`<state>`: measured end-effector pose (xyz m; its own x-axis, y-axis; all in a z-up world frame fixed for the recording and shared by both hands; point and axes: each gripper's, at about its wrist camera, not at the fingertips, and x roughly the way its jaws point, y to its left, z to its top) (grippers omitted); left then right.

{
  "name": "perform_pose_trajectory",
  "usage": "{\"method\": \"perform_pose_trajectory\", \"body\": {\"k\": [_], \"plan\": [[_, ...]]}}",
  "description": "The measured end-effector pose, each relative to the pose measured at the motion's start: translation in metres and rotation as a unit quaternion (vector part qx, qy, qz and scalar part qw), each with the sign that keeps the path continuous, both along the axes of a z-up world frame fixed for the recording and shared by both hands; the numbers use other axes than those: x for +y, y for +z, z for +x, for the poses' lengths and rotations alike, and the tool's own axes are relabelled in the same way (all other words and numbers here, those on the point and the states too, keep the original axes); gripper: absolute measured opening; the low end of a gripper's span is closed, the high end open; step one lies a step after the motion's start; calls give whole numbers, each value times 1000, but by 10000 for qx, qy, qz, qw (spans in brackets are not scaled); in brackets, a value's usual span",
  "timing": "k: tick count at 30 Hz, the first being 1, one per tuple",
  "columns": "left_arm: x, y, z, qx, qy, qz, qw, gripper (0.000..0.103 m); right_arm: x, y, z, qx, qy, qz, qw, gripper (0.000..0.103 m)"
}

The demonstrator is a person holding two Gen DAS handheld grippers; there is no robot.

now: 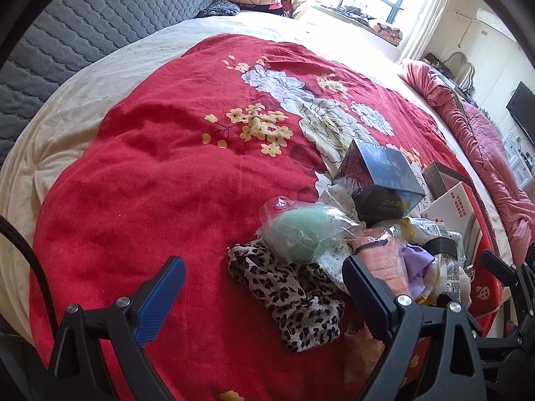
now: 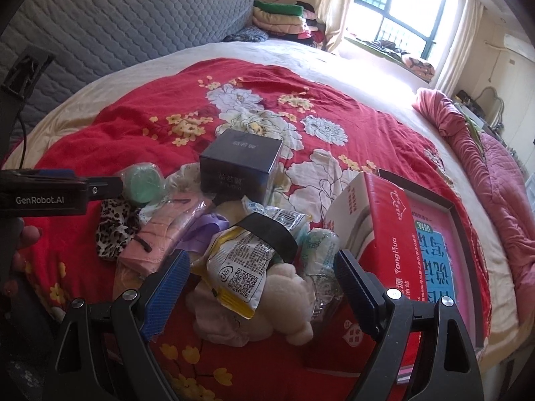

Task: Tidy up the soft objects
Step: 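Grasp the green soap bag with the left tool while the right tool grasps the yellow snack packet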

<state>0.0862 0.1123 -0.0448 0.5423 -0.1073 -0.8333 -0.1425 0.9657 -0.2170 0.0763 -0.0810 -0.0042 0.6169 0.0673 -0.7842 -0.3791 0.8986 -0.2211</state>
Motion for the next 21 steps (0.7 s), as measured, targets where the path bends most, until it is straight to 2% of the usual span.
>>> {"method": "perform_pose_trajectory", "body": {"k": [10, 15, 17, 19, 21], "plan": [[-1, -3, 3, -32, -38, 21, 10000, 95, 3, -10, 28, 265, -270, -72, 9993, 89], [0, -4, 6, -23, -89, 5, 10000, 95, 2, -18, 45, 632, -344, -12, 9974, 88], [2, -6, 8, -21, -101, 15, 9999, 94, -4, -18, 47, 748, -263, 161, 9967, 83], [4, -7, 10, -33, -104, -26, 9999, 93, -8, -17, 47, 962, -129, 462, 9942, 58], [4, -8, 13, -48, -153, -68, 9998, 93, -10, -20, 47, 1072, -85, 584, 9925, 56]]}}
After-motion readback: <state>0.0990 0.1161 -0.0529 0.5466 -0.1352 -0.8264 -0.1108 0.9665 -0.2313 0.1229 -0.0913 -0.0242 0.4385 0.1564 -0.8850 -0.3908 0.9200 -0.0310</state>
